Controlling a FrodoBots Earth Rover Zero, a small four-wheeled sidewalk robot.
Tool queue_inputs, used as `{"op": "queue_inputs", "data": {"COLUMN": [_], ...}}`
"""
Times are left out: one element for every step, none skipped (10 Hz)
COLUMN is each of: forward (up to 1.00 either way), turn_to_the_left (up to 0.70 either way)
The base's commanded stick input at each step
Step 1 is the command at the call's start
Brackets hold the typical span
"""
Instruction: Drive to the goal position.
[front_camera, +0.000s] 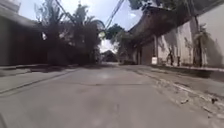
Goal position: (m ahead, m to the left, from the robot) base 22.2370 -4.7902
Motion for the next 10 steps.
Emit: {"op": "queue_inputs", "data": {"forward": [1.00,1.00,1.00,1.00,1.00,1.00,1.00,1.00,1.00,1.00], "turn_to_the_left": [0.00,0.00,0.00,0.00,0.00,-0.29,-0.40,-0.40,-0.09,0.00]}}
